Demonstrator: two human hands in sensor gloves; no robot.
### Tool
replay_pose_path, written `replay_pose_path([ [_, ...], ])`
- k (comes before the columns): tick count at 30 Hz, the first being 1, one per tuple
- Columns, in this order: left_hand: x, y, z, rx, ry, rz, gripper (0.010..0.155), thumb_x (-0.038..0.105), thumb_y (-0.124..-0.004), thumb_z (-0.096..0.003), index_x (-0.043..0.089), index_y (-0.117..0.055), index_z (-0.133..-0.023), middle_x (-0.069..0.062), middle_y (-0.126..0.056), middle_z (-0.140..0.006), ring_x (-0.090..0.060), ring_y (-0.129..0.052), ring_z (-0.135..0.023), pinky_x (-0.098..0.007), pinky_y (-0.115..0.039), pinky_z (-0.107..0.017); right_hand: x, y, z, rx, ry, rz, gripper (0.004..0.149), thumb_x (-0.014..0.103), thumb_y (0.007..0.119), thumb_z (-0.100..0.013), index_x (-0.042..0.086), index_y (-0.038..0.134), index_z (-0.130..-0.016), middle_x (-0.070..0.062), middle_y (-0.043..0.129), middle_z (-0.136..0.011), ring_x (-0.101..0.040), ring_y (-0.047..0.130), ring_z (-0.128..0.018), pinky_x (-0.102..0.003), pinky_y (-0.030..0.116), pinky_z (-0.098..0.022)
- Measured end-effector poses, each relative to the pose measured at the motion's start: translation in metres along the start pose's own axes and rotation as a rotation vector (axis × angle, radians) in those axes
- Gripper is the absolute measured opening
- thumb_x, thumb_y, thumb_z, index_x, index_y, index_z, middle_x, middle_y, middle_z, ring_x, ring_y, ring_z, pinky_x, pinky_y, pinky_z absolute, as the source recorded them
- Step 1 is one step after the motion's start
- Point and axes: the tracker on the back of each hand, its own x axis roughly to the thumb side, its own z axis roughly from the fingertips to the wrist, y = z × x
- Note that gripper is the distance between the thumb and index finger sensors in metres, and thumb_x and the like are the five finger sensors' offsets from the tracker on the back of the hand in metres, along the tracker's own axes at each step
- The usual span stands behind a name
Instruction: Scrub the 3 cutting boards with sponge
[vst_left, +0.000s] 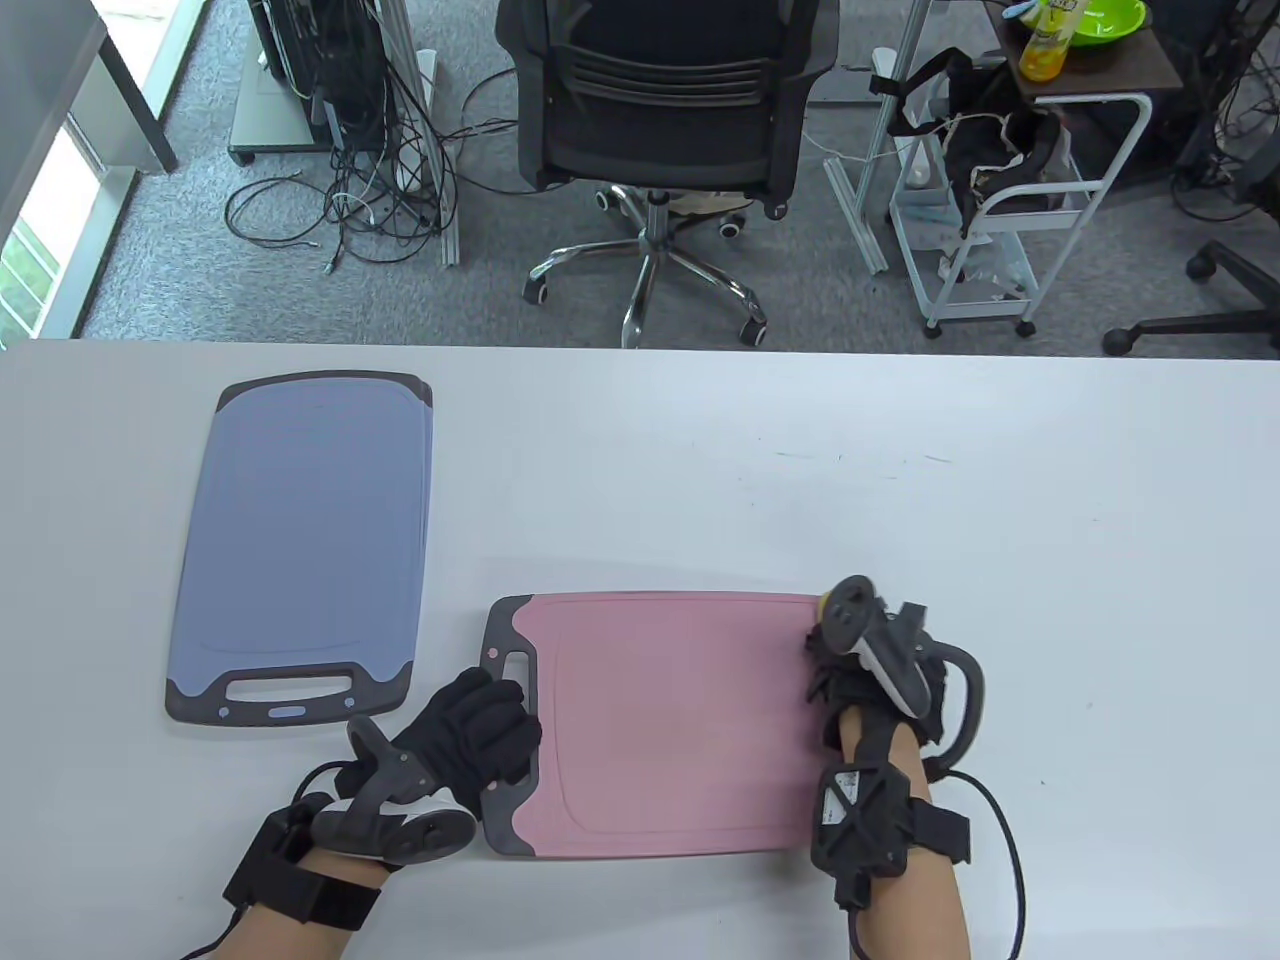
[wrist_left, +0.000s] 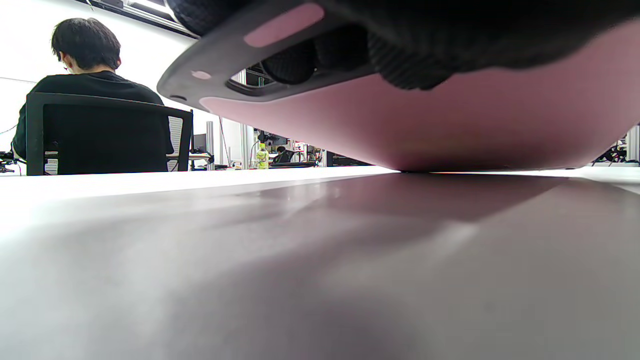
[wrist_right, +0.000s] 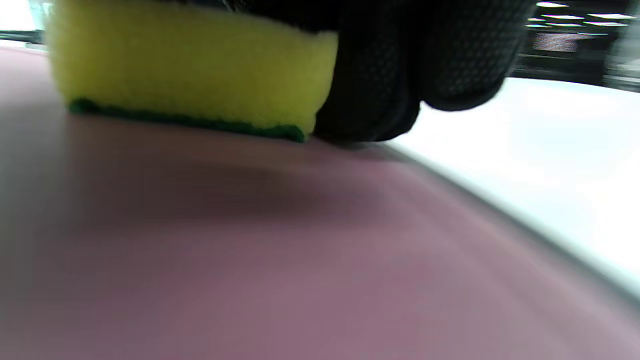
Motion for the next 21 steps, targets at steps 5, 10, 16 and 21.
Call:
replay_pose_path([
  [5,0.000,0.000,0.000,-0.002,0.002,-0.002,0.046,0.044,-0.082,-0.0570,0.032,-0.062,-0.097,0.008,-0.072,-0.098,-0.021,-0.074,-0.103,-0.053,-0.060,-0.079,0.138,-0.008,0.064,-0.034,-0.544,0.046,0.071,0.057,0.070,-0.050,0.012,0.061,-0.105,-0.010,0.083,-0.079,-0.024,0.090,-0.059,-0.046,0.078,-0.050],
  [10,0.000,0.000,-0.001,0.000,0.004,-0.001,0.046,0.044,-0.083,-0.0569,0.032,-0.063,-0.096,0.008,-0.073,-0.097,-0.021,-0.075,-0.103,-0.053,-0.061,-0.079,0.164,-0.008,0.085,-0.087,-0.686,0.175,0.070,0.058,0.065,-0.051,0.017,0.059,-0.106,-0.006,0.082,-0.082,-0.021,0.090,-0.060,-0.044,0.078,-0.052],
  [16,0.000,0.000,-0.001,-0.002,0.002,-0.001,0.046,0.043,-0.083,-0.0571,0.032,-0.062,-0.096,0.008,-0.072,-0.098,-0.021,-0.074,-0.103,-0.053,-0.060,-0.080,0.024,0.005,0.034,-0.005,-0.189,0.002,0.069,0.056,0.071,-0.049,0.015,0.063,-0.104,-0.009,0.083,-0.079,-0.025,0.090,-0.058,-0.047,0.077,-0.050],
  [21,0.000,0.000,-0.001,0.001,0.002,0.000,0.046,0.043,-0.082,-0.0573,0.032,-0.061,-0.097,0.008,-0.072,-0.098,-0.021,-0.073,-0.104,-0.053,-0.059,-0.080,-0.087,0.017,0.025,0.020,0.198,-0.004,0.069,0.055,0.070,-0.049,0.012,0.065,-0.103,-0.011,0.085,-0.078,-0.025,0.090,-0.057,-0.047,0.077,-0.049],
])
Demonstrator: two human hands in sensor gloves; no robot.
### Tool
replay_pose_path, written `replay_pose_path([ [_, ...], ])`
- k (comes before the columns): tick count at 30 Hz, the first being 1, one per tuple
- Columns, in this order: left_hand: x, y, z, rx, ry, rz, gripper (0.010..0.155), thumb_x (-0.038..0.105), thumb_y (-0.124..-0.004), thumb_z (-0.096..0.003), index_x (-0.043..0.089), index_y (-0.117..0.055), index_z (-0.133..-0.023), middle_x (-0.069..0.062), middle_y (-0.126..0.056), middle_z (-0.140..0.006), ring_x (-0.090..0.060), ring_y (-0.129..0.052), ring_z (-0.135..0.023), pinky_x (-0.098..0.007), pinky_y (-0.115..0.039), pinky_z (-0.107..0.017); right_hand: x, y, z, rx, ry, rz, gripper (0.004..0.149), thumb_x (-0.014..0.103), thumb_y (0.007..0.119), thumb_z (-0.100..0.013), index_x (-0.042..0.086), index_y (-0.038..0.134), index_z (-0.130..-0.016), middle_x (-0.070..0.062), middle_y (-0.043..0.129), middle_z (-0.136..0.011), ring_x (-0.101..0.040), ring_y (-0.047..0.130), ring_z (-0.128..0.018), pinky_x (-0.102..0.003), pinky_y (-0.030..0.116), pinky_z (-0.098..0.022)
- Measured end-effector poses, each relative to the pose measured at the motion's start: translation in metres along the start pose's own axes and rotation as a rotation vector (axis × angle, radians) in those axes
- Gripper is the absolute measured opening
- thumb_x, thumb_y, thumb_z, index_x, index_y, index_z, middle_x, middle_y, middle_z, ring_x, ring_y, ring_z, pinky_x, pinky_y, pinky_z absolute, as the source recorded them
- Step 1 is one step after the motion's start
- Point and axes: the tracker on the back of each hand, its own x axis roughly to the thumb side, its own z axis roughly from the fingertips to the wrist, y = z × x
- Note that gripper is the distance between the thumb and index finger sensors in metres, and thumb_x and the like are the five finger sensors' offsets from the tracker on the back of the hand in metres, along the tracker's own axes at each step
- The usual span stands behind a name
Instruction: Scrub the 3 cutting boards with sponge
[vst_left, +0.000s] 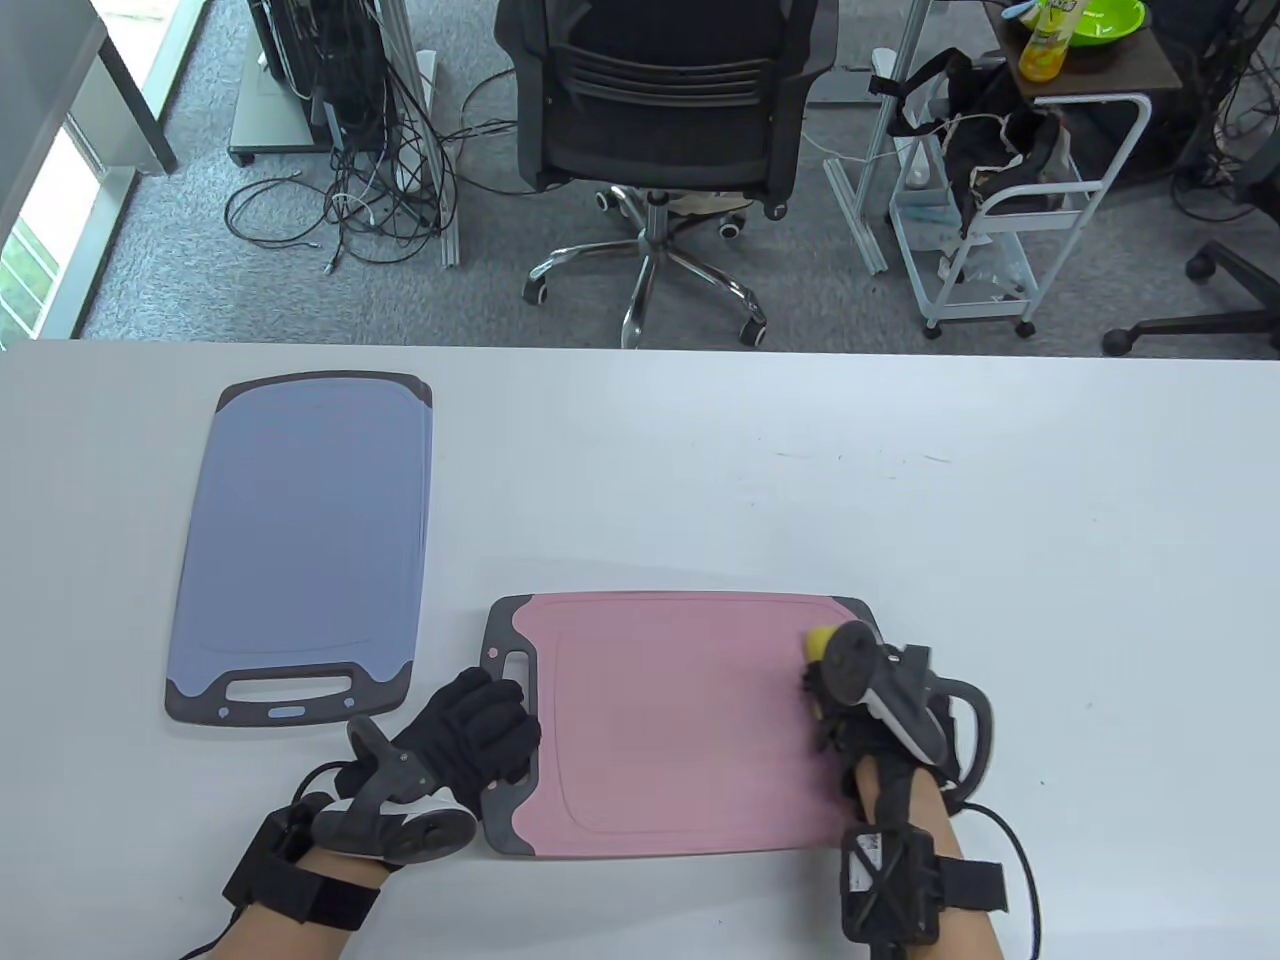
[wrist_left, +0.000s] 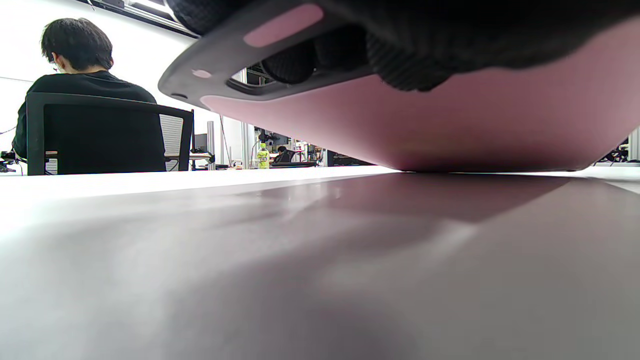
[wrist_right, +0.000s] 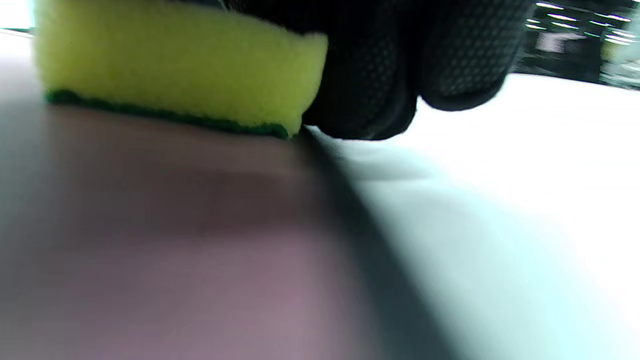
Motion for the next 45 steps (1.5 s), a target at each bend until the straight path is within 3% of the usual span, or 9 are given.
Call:
replay_pose_path([
  [5,0.001,0.000,0.000,0.000,0.002,-0.003,0.045,0.043,-0.082,-0.0574,0.032,-0.061,-0.096,0.008,-0.072,-0.098,-0.021,-0.073,-0.103,-0.053,-0.059,-0.080,0.018,-0.002,0.009,-0.035,-0.062,0.019,0.070,0.052,0.072,-0.050,0.006,0.066,-0.101,-0.015,0.085,-0.075,-0.027,0.090,-0.056,-0.049,0.077,-0.048],
  [12,0.001,-0.001,-0.001,-0.010,0.004,-0.006,0.046,0.043,-0.082,-0.0564,0.031,-0.062,-0.096,0.008,-0.073,-0.097,-0.021,-0.074,-0.102,-0.053,-0.060,-0.079,0.175,-0.013,0.099,-0.063,-0.710,0.033,0.070,0.056,0.071,-0.049,0.011,0.064,-0.103,-0.012,0.084,-0.077,-0.025,0.091,-0.056,-0.047,0.078,-0.049],
  [16,0.002,-0.001,-0.001,-0.041,-0.020,-0.003,0.047,0.043,-0.083,-0.0567,0.031,-0.062,-0.097,0.007,-0.072,-0.097,-0.022,-0.074,-0.102,-0.054,-0.060,-0.079,0.207,-0.012,0.127,-0.075,-0.840,0.085,0.071,0.057,0.069,-0.050,0.013,0.062,-0.104,-0.010,0.083,-0.079,-0.023,0.091,-0.058,-0.046,0.079,-0.050],
  [21,0.002,0.000,0.001,-0.029,-0.027,0.001,0.048,0.044,-0.084,-0.0572,0.031,-0.062,-0.097,0.007,-0.072,-0.098,-0.022,-0.074,-0.103,-0.054,-0.060,-0.079,0.163,-0.009,0.101,-0.054,-0.689,0.032,0.070,0.057,0.070,-0.050,0.015,0.062,-0.105,-0.009,0.083,-0.080,-0.024,0.090,-0.059,-0.047,0.077,-0.051],
  [29,0.002,0.000,0.000,-0.029,-0.027,0.004,0.048,0.044,-0.084,-0.0572,0.031,-0.062,-0.098,0.007,-0.072,-0.098,-0.022,-0.073,-0.103,-0.054,-0.059,-0.079,0.013,0.002,0.035,-0.070,-0.173,0.036,0.070,0.055,0.071,-0.050,0.011,0.066,-0.103,-0.011,0.085,-0.078,-0.026,0.091,-0.057,-0.048,0.078,-0.049],
  [32,0.002,0.000,0.000,-0.026,-0.029,0.005,0.048,0.044,-0.084,-0.0575,0.031,-0.061,-0.098,0.007,-0.072,-0.098,-0.022,-0.073,-0.103,-0.054,-0.059,-0.079,0.001,0.003,0.034,-0.059,-0.132,-0.044,0.070,0.055,0.072,-0.050,0.009,0.066,-0.103,-0.013,0.084,-0.077,-0.026,0.091,-0.056,-0.048,0.077,-0.048],
  [37,0.002,0.000,0.000,-0.030,-0.026,0.003,0.048,0.044,-0.084,-0.0573,0.031,-0.062,-0.097,0.007,-0.072,-0.098,-0.022,-0.073,-0.103,-0.054,-0.059,-0.079,0.082,-0.004,0.060,-0.054,-0.412,0.053,0.071,0.056,0.070,-0.051,0.010,0.063,-0.104,-0.012,0.084,-0.078,-0.025,0.090,-0.057,-0.047,0.078,-0.049],
  [43,0.002,0.000,0.000,-0.038,-0.018,-0.003,0.048,0.043,-0.085,-0.0571,0.031,-0.062,-0.097,0.007,-0.072,-0.098,-0.022,-0.074,-0.103,-0.054,-0.060,-0.079,0.214,-0.009,0.147,-0.113,-0.884,0.097,0.071,0.058,0.068,-0.051,0.012,0.061,-0.105,-0.010,0.082,-0.079,-0.024,0.090,-0.059,-0.046,0.078,-0.051],
  [45,0.001,0.001,0.001,-0.030,-0.012,-0.004,0.047,0.043,-0.085,-0.0566,0.031,-0.063,-0.096,0.007,-0.073,-0.098,-0.022,-0.074,-0.103,-0.054,-0.060,-0.079,0.224,-0.009,0.155,-0.150,-0.863,0.133,0.072,0.055,0.069,-0.050,0.007,0.064,-0.103,-0.012,0.084,-0.077,-0.026,0.091,-0.057,-0.048,0.078,-0.050],
])
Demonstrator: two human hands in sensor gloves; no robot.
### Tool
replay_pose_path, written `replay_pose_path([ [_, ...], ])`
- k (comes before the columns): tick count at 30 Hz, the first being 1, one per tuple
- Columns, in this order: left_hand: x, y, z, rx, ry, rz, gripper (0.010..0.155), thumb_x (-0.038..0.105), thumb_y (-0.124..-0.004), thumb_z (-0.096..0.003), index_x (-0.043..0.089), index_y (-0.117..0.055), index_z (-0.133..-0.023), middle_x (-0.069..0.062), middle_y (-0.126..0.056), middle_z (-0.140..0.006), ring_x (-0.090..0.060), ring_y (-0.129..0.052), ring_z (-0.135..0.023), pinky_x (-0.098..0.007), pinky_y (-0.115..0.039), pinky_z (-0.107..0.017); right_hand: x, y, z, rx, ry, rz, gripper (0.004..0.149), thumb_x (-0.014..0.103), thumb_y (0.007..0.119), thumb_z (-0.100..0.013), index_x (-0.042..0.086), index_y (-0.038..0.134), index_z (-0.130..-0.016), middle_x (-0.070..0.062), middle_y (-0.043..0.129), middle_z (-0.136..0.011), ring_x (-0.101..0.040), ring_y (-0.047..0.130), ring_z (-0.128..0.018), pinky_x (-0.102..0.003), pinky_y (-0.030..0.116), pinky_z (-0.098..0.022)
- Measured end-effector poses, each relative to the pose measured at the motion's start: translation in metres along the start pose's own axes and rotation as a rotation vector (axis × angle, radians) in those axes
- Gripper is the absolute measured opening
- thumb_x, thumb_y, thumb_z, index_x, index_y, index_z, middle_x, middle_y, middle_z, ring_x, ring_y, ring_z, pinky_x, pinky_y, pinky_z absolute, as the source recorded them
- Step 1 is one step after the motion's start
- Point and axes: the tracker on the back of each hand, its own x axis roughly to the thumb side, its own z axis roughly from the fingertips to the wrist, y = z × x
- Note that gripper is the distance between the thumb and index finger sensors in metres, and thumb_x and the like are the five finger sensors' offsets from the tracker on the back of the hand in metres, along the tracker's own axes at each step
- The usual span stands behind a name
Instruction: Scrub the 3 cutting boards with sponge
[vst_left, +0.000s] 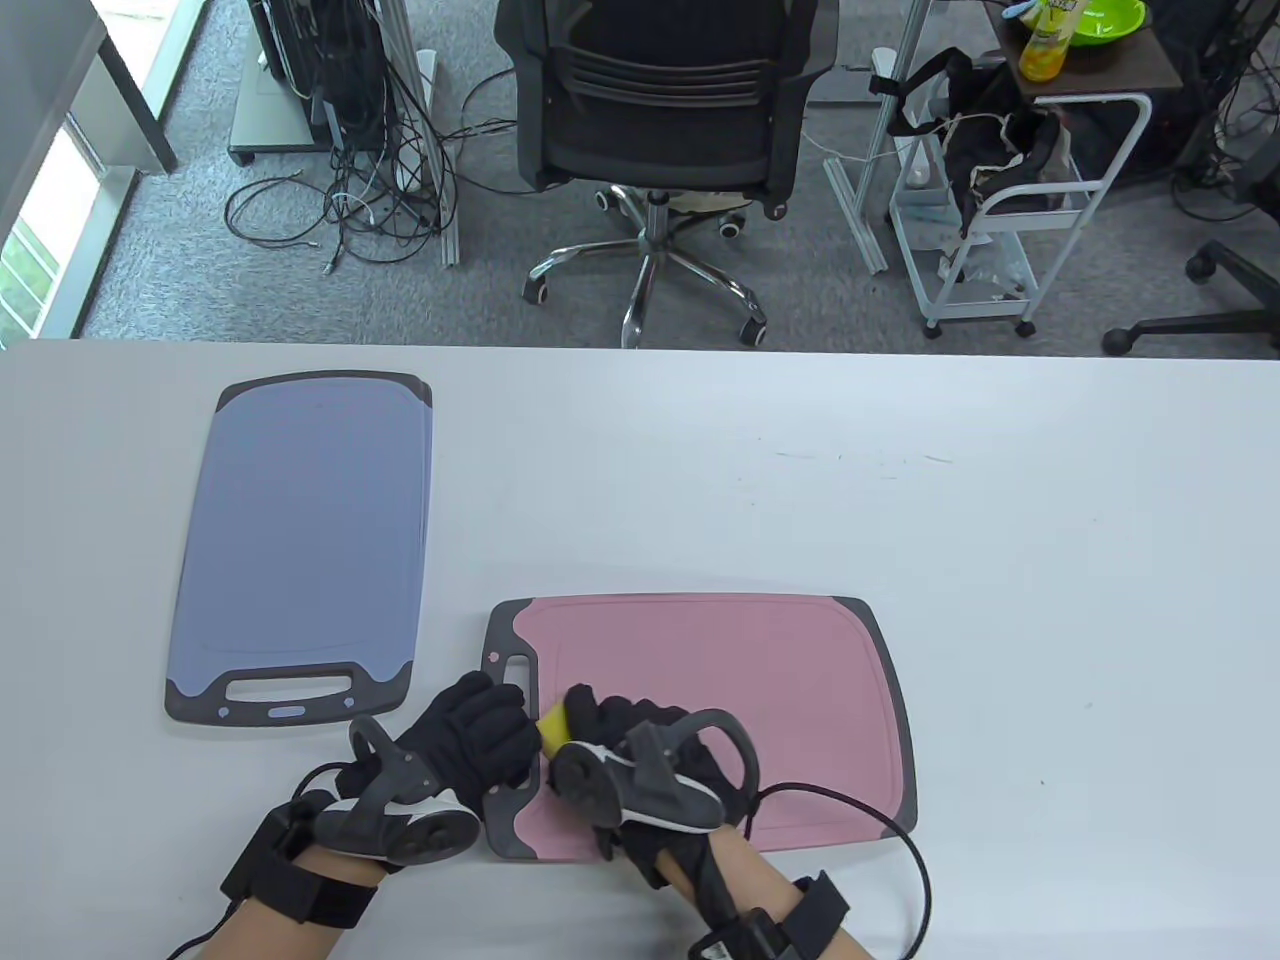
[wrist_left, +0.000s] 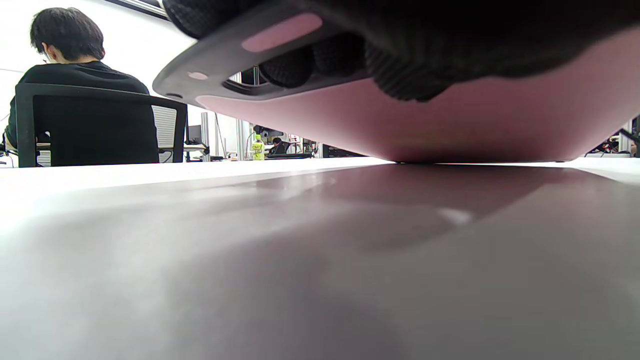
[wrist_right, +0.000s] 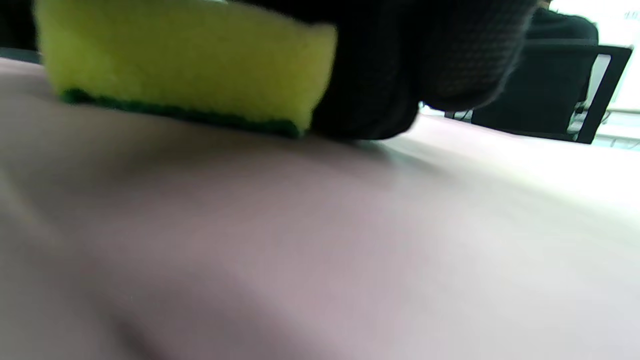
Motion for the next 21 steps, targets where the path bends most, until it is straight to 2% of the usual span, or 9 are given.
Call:
replay_pose_path([
  [2,0.000,0.000,0.000,0.002,0.002,0.000,0.047,0.043,-0.085,-0.0567,0.031,-0.063,-0.096,0.007,-0.073,-0.098,-0.021,-0.075,-0.103,-0.054,-0.060,-0.079,-0.012,0.000,0.002,0.019,-0.010,0.024,0.072,0.059,0.065,-0.051,0.013,0.061,-0.105,-0.007,0.083,-0.079,-0.021,0.091,-0.059,-0.044,0.079,-0.051],
  [4,0.001,0.000,0.000,0.004,-0.002,-0.002,0.047,0.043,-0.085,-0.0571,0.031,-0.062,-0.097,0.007,-0.073,-0.098,-0.022,-0.074,-0.103,-0.054,-0.060,-0.079,-0.045,0.007,0.012,0.027,0.102,-0.081,0.070,0.057,0.069,-0.050,0.013,0.063,-0.104,-0.010,0.084,-0.078,-0.024,0.091,-0.057,-0.047,0.078,-0.050],
  [6,0.000,0.000,0.000,0.003,-0.002,0.004,0.047,0.043,-0.085,-0.0569,0.031,-0.063,-0.097,0.007,-0.073,-0.098,-0.022,-0.074,-0.103,-0.054,-0.060,-0.079,-0.079,0.014,0.026,0.051,0.202,-0.067,0.070,0.057,0.069,-0.049,0.014,0.063,-0.104,-0.009,0.084,-0.078,-0.024,0.091,-0.057,-0.046,0.078,-0.049],
  [11,0.000,0.000,0.000,0.002,-0.005,0.006,0.047,0.043,-0.084,-0.0573,0.031,-0.062,-0.097,0.007,-0.072,-0.098,-0.022,-0.073,-0.104,-0.054,-0.059,-0.079,-0.201,0.044,0.096,0.081,0.615,-0.071,0.070,0.056,0.070,-0.049,0.012,0.065,-0.103,-0.011,0.085,-0.077,-0.025,0.091,-0.055,-0.047,0.078,-0.048],
  [13,0.000,0.000,0.000,0.003,-0.007,0.007,0.047,0.043,-0.084,-0.0574,0.031,-0.062,-0.097,0.007,-0.072,-0.098,-0.022,-0.073,-0.104,-0.054,-0.058,-0.079,-0.231,0.051,0.118,0.121,0.748,-0.086,0.070,0.056,0.069,-0.049,0.012,0.064,-0.103,-0.010,0.084,-0.077,-0.024,0.091,-0.055,-0.047,0.078,-0.048],
  [16,0.000,0.000,0.000,0.003,-0.007,0.007,0.047,0.043,-0.084,-0.0576,0.031,-0.062,-0.097,0.007,-0.072,-0.098,-0.022,-0.073,-0.104,-0.054,-0.058,-0.079,-0.244,0.056,0.127,0.103,0.817,-0.216,0.070,0.055,0.071,-0.050,0.009,0.065,-0.103,-0.012,0.084,-0.076,-0.025,0.091,-0.055,-0.047,0.078,-0.048],
  [18,0.000,0.000,0.000,0.003,-0.006,0.007,0.047,0.043,-0.084,-0.0574,0.031,-0.062,-0.097,0.007,-0.072,-0.098,-0.022,-0.072,-0.104,-0.054,-0.058,-0.079,-0.231,0.053,0.116,0.066,0.781,-0.162,0.071,0.052,0.073,-0.050,0.004,0.067,-0.101,-0.015,0.086,-0.074,-0.027,0.092,-0.053,-0.048,0.078,-0.046],
  [20,0.000,0.000,0.000,0.002,-0.006,0.008,0.047,0.043,-0.084,-0.0572,0.031,-0.062,-0.097,0.007,-0.072,-0.098,-0.022,-0.073,-0.103,-0.055,-0.058,-0.079,-0.204,0.044,0.096,0.080,0.630,-0.025,0.070,0.056,0.069,-0.050,0.008,0.066,-0.102,-0.011,0.086,-0.075,-0.023,0.092,-0.054,-0.045,0.080,-0.047],
  [21,0.000,0.000,0.000,0.004,-0.007,0.006,0.047,0.043,-0.084,-0.0575,0.031,-0.062,-0.097,0.007,-0.072,-0.098,-0.022,-0.073,-0.103,-0.055,-0.058,-0.079,-0.189,0.040,0.084,0.091,0.509,-0.065,0.070,0.056,0.069,-0.050,0.008,0.064,-0.102,-0.012,0.084,-0.075,-0.023,0.091,-0.054,-0.046,0.079,-0.047],
])
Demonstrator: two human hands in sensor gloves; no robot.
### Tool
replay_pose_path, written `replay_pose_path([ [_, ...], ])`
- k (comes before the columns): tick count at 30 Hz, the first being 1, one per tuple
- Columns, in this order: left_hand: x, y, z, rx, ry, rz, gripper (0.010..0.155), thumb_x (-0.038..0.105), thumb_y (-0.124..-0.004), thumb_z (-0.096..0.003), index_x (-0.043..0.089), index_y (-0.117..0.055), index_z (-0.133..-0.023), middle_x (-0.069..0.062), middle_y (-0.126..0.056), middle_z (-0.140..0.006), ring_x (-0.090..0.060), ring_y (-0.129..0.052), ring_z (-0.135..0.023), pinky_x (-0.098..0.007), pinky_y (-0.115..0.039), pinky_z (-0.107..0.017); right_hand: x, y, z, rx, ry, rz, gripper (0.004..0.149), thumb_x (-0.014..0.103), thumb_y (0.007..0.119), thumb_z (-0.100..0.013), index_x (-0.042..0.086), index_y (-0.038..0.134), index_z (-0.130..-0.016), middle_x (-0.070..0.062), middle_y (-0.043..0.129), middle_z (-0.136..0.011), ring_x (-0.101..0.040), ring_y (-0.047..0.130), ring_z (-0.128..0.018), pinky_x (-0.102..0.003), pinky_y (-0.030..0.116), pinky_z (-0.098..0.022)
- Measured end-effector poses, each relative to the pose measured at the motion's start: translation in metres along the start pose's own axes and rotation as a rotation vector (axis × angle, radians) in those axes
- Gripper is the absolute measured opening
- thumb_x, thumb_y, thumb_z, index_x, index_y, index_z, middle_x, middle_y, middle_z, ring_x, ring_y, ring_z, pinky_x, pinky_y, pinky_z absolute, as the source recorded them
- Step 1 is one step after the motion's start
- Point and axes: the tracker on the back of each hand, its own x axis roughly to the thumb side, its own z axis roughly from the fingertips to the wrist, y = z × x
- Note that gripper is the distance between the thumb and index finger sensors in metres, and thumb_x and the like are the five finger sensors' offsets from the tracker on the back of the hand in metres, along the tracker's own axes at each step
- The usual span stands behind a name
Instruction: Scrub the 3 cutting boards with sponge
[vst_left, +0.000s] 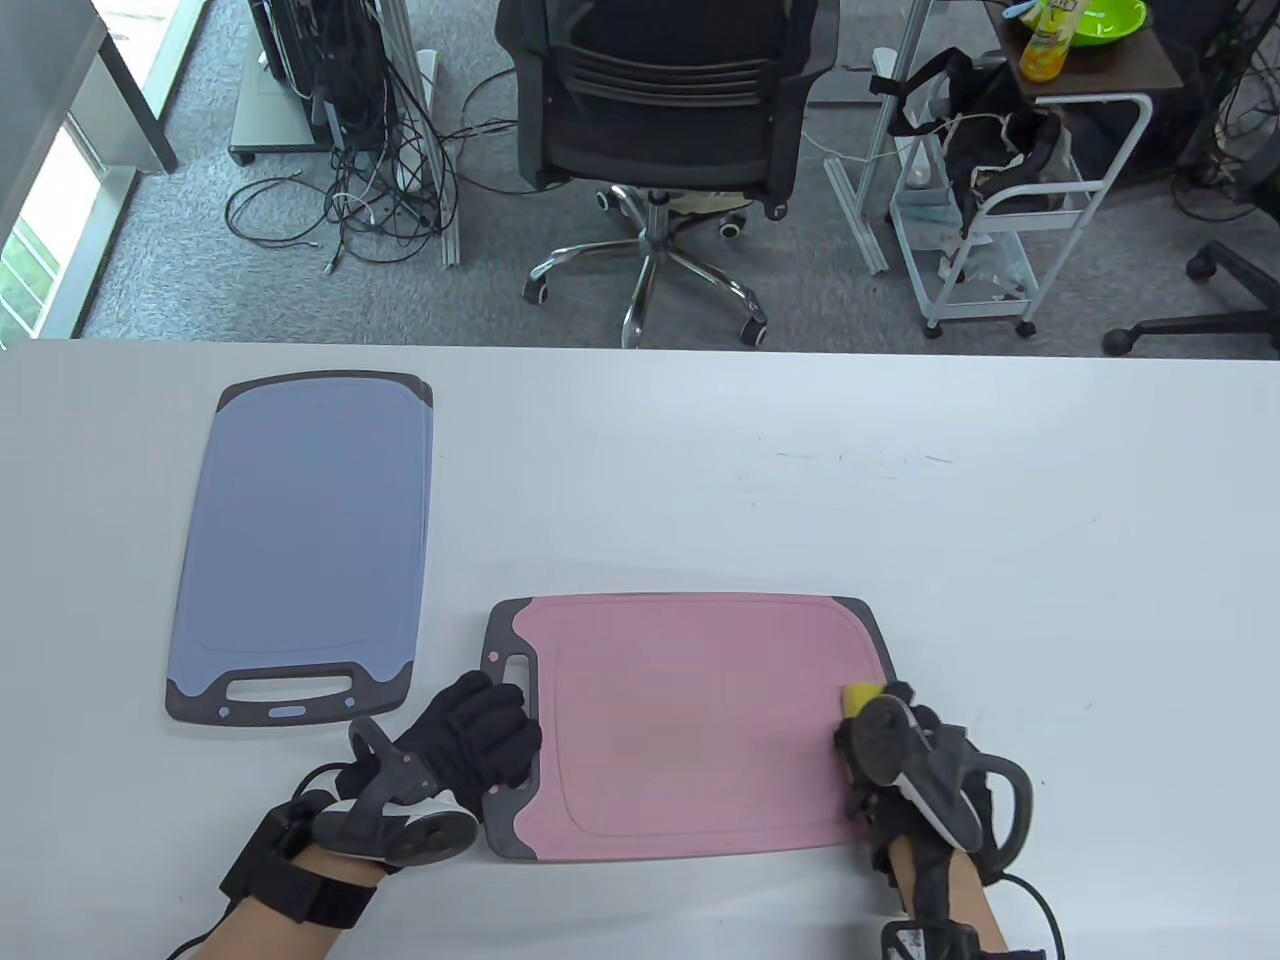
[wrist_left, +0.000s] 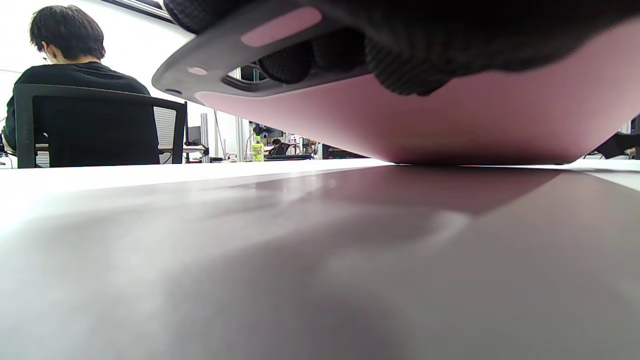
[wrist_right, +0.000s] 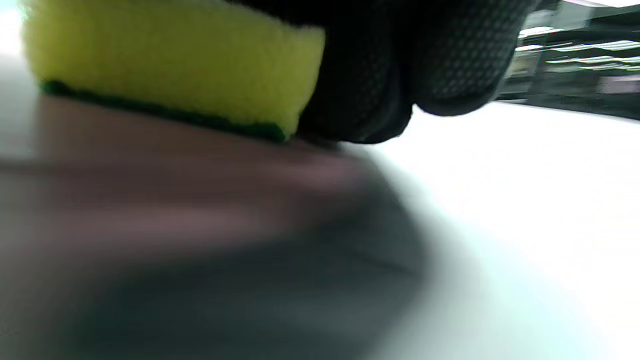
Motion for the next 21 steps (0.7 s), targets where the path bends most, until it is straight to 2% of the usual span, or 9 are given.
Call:
replay_pose_path([
  [3,0.000,0.000,0.000,-0.001,-0.002,0.000,0.047,0.043,-0.084,-0.0575,0.030,-0.062,-0.097,0.007,-0.072,-0.098,-0.022,-0.073,-0.103,-0.055,-0.058,-0.079,0.085,-0.013,0.007,-0.005,-0.225,-0.109,0.071,0.055,0.071,-0.049,0.008,0.066,-0.102,-0.013,0.085,-0.075,-0.024,0.091,-0.054,-0.047,0.079,-0.047],
  [6,0.000,0.000,0.000,0.000,-0.001,-0.002,0.046,0.043,-0.084,-0.0573,0.031,-0.063,-0.097,0.007,-0.073,-0.097,-0.022,-0.074,-0.103,-0.055,-0.059,-0.079,0.167,-0.023,0.023,-0.035,-0.465,-0.065,0.071,0.057,0.070,-0.049,0.010,0.064,-0.103,-0.011,0.084,-0.075,-0.023,0.091,-0.055,-0.045,0.079,-0.048],
  [8,0.000,0.000,0.000,0.002,-0.001,-0.003,0.046,0.043,-0.084,-0.0572,0.030,-0.063,-0.096,0.007,-0.073,-0.097,-0.022,-0.074,-0.103,-0.054,-0.060,-0.079,0.199,-0.026,0.032,-0.075,-0.555,-0.048,0.071,0.057,0.070,-0.049,0.010,0.065,-0.102,-0.010,0.084,-0.074,-0.022,0.091,-0.054,-0.045,0.079,-0.048],
  [10,0.000,0.001,0.001,0.011,0.006,-0.002,0.045,0.043,-0.085,-0.0569,0.030,-0.064,-0.095,0.007,-0.074,-0.097,-0.022,-0.075,-0.103,-0.055,-0.060,-0.079,0.202,-0.028,0.033,-0.076,-0.521,0.027,0.071,0.058,0.069,-0.049,0.010,0.065,-0.102,-0.008,0.085,-0.074,-0.021,0.092,-0.054,-0.045,0.080,-0.048],
  [11,0.000,0.001,0.002,0.013,0.003,-0.001,0.045,0.043,-0.085,-0.0570,0.030,-0.063,-0.095,0.008,-0.074,-0.097,-0.022,-0.075,-0.103,-0.054,-0.060,-0.079,0.195,-0.028,0.031,-0.048,-0.528,0.021,0.071,0.059,0.067,-0.050,0.013,0.062,-0.104,-0.006,0.083,-0.076,-0.020,0.091,-0.056,-0.043,0.079,-0.049],
  [14,0.000,0.000,0.001,0.012,0.000,0.000,0.045,0.043,-0.084,-0.0571,0.031,-0.063,-0.095,0.007,-0.074,-0.096,-0.022,-0.075,-0.103,-0.054,-0.060,-0.079,0.143,-0.020,0.020,-0.040,-0.355,-0.017,0.070,0.057,0.070,-0.049,0.014,0.064,-0.103,-0.009,0.084,-0.076,-0.023,0.091,-0.055,-0.046,0.079,-0.048],
  [16,0.000,0.000,0.001,0.010,-0.001,-0.001,0.045,0.043,-0.084,-0.0571,0.031,-0.063,-0.095,0.008,-0.074,-0.096,-0.022,-0.075,-0.103,-0.054,-0.060,-0.079,0.095,-0.013,0.015,-0.032,-0.220,0.022,0.070,0.058,0.069,-0.049,0.014,0.063,-0.104,-0.008,0.084,-0.077,-0.023,0.091,-0.055,-0.046,0.079,-0.048],
  [20,0.000,0.000,0.001,0.003,0.000,0.000,0.046,0.043,-0.084,-0.0572,0.031,-0.062,-0.096,0.007,-0.073,-0.097,-0.022,-0.074,-0.103,-0.055,-0.059,-0.079,-0.026,0.007,0.013,0.006,0.163,-0.013,0.070,0.055,0.070,-0.049,0.011,0.064,-0.103,-0.011,0.085,-0.076,-0.025,0.091,-0.055,-0.047,0.078,-0.048],
  [21,0.000,0.000,0.001,0.001,0.000,0.001,0.046,0.043,-0.084,-0.0573,0.031,-0.062,-0.096,0.007,-0.072,-0.097,-0.022,-0.073,-0.103,-0.055,-0.058,-0.079,-0.043,0.009,0.014,0.020,0.223,-0.008,0.070,0.055,0.070,-0.049,0.010,0.065,-0.103,-0.011,0.085,-0.076,-0.025,0.092,-0.054,-0.047,0.078,-0.047],
])
